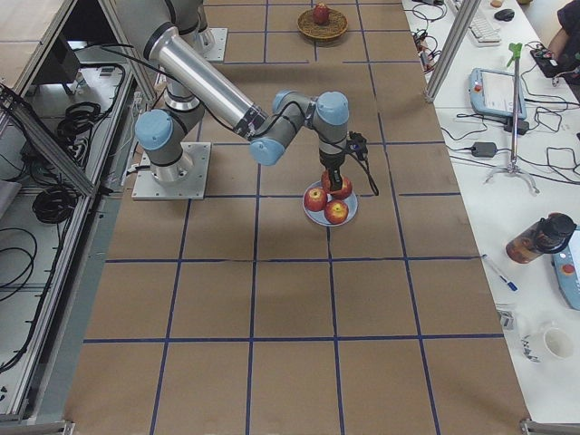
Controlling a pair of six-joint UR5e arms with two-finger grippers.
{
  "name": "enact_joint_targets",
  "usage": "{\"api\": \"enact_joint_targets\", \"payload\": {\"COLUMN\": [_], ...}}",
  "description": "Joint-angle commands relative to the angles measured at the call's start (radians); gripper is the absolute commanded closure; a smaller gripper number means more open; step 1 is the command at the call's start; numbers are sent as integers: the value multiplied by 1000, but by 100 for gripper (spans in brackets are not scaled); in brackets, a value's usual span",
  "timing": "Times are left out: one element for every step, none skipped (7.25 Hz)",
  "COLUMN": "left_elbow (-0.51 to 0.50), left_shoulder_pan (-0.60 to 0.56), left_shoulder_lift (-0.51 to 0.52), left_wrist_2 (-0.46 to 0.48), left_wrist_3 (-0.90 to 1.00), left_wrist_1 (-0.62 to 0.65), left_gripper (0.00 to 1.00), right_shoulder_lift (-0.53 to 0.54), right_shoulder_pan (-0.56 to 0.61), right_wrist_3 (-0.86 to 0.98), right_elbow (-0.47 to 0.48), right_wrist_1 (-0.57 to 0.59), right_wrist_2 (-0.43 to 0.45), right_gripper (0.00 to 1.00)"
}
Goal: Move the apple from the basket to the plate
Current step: 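Lower the apple onto the plate among the red apples and open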
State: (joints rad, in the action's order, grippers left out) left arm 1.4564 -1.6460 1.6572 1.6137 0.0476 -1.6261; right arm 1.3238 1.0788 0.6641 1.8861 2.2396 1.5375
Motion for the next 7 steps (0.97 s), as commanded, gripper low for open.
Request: {"api": "enact_joint_targets", "payload": {"left_elbow": [-1, -1, -1, -1, -1, -1, -1], "left_shoulder_pan": [0, 0, 0, 0, 0, 0, 0], "left_shoulder_lift": [1, 1, 1, 3, 3, 3, 4], "left_wrist_2": [0, 0, 0, 0, 0, 0, 0], "left_wrist_3": [0, 0, 0, 0, 0, 0, 0], "left_wrist_1": [0, 0, 0, 0, 0, 0, 2], "left_gripper": [1, 1, 1, 1, 1, 1, 1], "right_shoulder_lift": [-17, -26, -35, -35, -35, -25, -3], "right_shoulder_pan": [-2, -6, -7, -5, -5, -5, 0], "right_wrist_3": [2, 2, 5, 6, 8, 5, -1], "right_elbow": [1, 2, 2, 1, -2, -8, -18], "right_wrist_1": [18, 18, 18, 18, 18, 15, 14], "right_wrist_2": [1, 1, 1, 1, 7, 13, 6], "right_gripper": [59, 59, 57, 14, 0, 0, 0]}}
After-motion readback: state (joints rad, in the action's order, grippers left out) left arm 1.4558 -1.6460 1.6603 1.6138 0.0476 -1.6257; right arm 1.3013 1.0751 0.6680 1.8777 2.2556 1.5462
